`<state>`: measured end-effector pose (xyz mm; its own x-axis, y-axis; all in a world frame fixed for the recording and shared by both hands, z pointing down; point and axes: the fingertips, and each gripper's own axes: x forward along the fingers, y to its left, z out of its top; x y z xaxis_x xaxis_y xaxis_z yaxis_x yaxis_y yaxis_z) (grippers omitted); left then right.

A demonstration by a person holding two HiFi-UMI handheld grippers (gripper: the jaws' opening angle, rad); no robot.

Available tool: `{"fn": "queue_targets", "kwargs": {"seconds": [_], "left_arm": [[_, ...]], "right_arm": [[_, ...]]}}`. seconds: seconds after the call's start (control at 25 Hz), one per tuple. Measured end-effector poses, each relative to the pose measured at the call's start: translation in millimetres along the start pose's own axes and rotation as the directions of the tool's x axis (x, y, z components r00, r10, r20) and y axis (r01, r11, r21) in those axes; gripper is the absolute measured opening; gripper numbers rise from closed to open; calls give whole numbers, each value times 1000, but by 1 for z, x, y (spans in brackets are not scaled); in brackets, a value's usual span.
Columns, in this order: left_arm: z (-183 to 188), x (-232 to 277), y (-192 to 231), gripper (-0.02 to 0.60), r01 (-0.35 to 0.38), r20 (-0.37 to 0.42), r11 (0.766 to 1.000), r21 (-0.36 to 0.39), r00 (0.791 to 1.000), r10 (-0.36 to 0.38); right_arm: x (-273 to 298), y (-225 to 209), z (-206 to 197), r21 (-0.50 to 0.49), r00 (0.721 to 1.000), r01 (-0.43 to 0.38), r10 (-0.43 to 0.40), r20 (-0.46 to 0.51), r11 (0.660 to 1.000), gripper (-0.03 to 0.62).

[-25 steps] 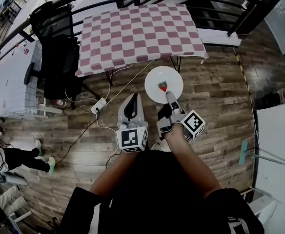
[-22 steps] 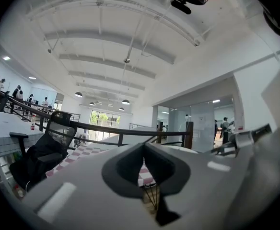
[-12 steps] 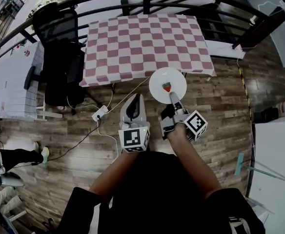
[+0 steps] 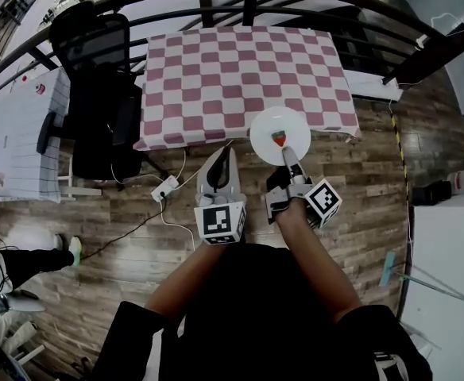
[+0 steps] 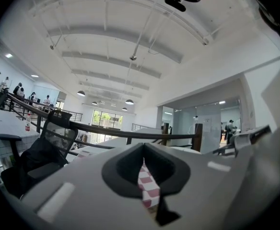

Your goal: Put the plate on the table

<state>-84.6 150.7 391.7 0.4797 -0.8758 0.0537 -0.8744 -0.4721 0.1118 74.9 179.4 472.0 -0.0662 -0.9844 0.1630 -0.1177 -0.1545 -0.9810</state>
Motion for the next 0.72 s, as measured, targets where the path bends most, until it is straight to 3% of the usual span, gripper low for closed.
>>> {"fn": "queue_targets", "kwargs": {"seconds": [0.48,0.72], "left_arm": [[0,47,49,9,52,-6,998,-31,999,-53],[3,50,75,9,22,21,999,-35,1000,-21]], "right_arm": [[58,5,-17,-16,998,34,-33,51,999,15],[77,6,-31,-20,998,41,-40,48,999,15]]}}
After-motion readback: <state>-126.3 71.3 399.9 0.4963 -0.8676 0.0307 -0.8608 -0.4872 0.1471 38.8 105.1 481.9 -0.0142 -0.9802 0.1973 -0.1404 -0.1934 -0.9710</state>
